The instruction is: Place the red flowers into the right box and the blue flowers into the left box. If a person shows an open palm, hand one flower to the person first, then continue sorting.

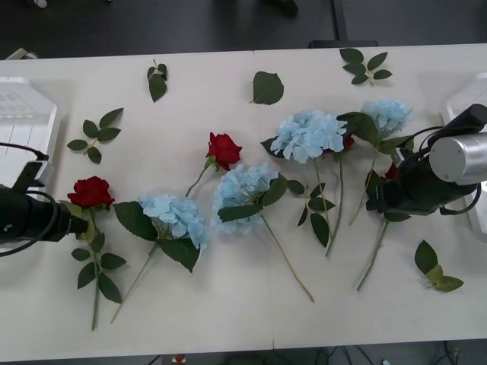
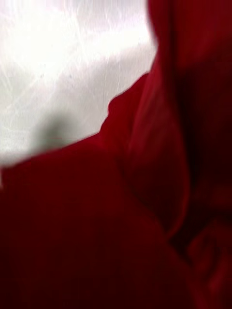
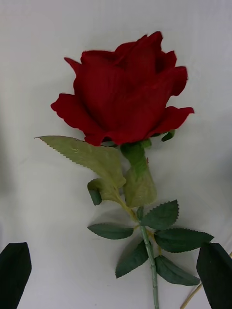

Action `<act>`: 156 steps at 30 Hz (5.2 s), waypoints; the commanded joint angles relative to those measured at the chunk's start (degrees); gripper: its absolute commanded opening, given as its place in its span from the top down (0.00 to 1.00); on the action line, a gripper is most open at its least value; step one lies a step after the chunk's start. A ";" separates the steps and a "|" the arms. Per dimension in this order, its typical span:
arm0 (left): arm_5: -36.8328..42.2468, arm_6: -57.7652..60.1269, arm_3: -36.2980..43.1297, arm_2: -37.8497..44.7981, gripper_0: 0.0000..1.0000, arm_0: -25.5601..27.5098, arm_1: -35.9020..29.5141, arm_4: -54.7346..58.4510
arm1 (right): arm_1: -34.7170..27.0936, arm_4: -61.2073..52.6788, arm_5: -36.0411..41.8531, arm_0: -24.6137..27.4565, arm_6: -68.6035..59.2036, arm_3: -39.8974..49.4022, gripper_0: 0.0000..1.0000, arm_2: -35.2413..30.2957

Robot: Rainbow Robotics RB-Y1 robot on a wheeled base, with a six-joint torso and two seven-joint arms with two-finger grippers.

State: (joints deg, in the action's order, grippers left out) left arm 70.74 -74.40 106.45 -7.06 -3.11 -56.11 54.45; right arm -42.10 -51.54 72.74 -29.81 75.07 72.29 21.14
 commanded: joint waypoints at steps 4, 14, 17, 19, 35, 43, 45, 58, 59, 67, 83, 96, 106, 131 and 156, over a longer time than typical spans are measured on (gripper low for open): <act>-0.78 0.31 -3.01 -3.84 0.00 -3.74 1.88 -1.37 | 0.97 0.74 -0.14 -2.00 -3.00 -0.14 1.00 -1.10; -1.13 -0.39 -8.37 -7.09 0.00 -6.73 5.57 -3.04 | 1.06 0.91 1.26 -2.53 -2.47 -0.05 1.00 -2.94; -1.40 -0.83 -8.98 -7.53 0.00 -6.73 6.01 -3.74 | 1.15 0.38 3.90 -3.50 -2.21 -0.05 1.00 -5.05; -1.40 -0.92 -9.07 -8.15 0.00 -6.91 5.92 -4.18 | 1.06 -0.06 7.42 -5.25 -1.68 -0.05 1.00 -7.43; -1.66 -1.97 -12.06 -9.11 0.00 -7.96 9.97 -7.78 | -5.53 25.70 15.50 -24.15 15.19 -0.14 1.00 -0.40; -1.75 -2.24 -12.15 -9.91 0.00 -7.96 10.41 -9.81 | -5.97 38.09 0.91 -24.94 19.76 -13.23 1.00 4.70; -1.84 -2.32 -12.15 -10.26 0.00 -7.96 10.32 -10.33 | -5.62 39.76 -3.83 -25.82 22.31 -18.24 1.00 4.79; -2.01 -1.88 -12.15 -11.05 0.93 -7.96 10.76 -12.27 | -2.02 53.29 -15.26 -26.96 24.42 -34.59 1.00 4.79; -1.93 -1.97 -12.15 -10.96 1.00 -7.87 10.93 -12.35 | -1.84 53.91 -15.35 -26.96 24.60 -35.12 1.00 4.97; -1.93 -1.88 -12.50 -11.05 1.00 -7.87 10.93 -13.15 | -0.52 54.17 -16.14 -26.96 24.16 -38.28 1.00 9.45; 1.68 -2.50 -3.09 -4.81 1.00 -7.96 8.12 -11.74 | -0.44 54.09 -16.40 -26.96 26.18 -38.98 0.46 8.13; 1.94 -3.20 12.29 12.07 1.00 -8.22 2.76 9.71 | -4.04 17.26 -6.29 -28.19 44.28 -33.53 0.04 4.53; -27.33 -3.55 16.77 11.89 1.00 -7.43 8.03 13.49 | -7.03 -8.41 10.49 -28.11 43.05 -27.38 0.03 -2.15; -54.31 -3.47 9.74 -14.04 1.00 -19.12 35.72 1.71 | -11.42 -55.69 21.74 -25.56 51.49 -17.19 0.02 5.93; -63.80 -5.84 0.42 -19.22 1.00 -23.78 39.67 -3.83 | 0.44 -67.38 18.75 -25.56 53.16 -15.87 0.78 4.88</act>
State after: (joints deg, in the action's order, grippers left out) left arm 7.89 -76.16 105.98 -25.76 -24.49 -17.38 51.44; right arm -42.65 -119.43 92.36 -54.98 127.02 54.90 27.10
